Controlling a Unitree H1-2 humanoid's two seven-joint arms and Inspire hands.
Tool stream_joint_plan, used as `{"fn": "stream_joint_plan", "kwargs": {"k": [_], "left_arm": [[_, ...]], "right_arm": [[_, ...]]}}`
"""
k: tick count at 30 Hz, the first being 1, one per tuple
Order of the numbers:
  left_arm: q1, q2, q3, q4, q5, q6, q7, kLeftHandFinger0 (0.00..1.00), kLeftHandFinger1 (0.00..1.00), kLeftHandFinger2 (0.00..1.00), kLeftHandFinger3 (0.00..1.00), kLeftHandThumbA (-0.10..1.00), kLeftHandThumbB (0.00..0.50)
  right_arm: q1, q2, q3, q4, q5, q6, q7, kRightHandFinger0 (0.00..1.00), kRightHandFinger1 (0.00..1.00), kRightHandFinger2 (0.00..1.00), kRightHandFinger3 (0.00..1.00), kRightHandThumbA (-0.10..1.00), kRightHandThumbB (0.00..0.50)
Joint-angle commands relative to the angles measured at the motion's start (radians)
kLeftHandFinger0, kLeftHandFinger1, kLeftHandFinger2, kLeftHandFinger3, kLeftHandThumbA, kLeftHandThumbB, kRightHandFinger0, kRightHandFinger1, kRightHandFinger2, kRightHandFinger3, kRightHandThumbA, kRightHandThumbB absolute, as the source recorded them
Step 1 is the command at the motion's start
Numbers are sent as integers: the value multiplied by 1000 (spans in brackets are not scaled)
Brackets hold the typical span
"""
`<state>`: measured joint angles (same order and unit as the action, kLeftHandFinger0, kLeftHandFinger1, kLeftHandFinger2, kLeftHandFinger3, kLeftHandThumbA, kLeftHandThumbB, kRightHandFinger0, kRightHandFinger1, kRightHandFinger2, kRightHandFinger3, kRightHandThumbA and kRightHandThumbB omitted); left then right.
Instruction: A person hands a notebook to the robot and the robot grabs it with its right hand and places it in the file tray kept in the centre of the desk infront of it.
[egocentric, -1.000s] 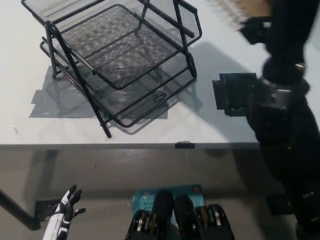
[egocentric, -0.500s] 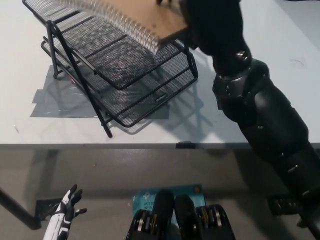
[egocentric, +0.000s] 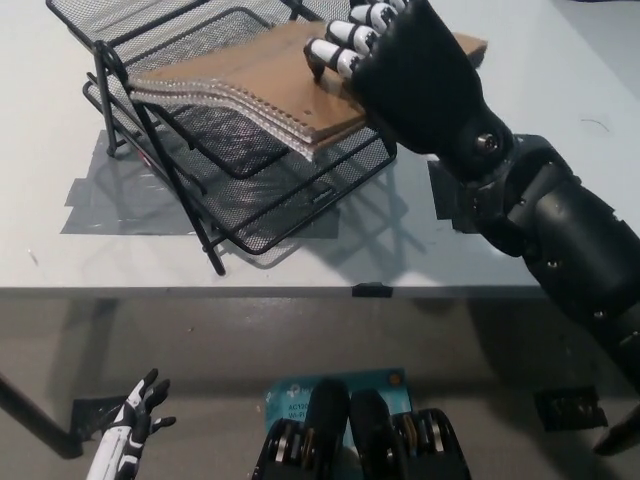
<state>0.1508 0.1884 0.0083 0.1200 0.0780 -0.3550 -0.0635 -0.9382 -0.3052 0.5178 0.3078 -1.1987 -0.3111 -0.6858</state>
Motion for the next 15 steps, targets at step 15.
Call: {"fn": "stream_joint_plan", "kwargs": {"k": [15], "left_arm": [[-9,13,0,-4,-9,-44,-11,864,948,897,1000,1000,297]], "right_arm": [[-53,-25,-18,51,-44,-1,-105,0,0,38,221,822,0]]}}
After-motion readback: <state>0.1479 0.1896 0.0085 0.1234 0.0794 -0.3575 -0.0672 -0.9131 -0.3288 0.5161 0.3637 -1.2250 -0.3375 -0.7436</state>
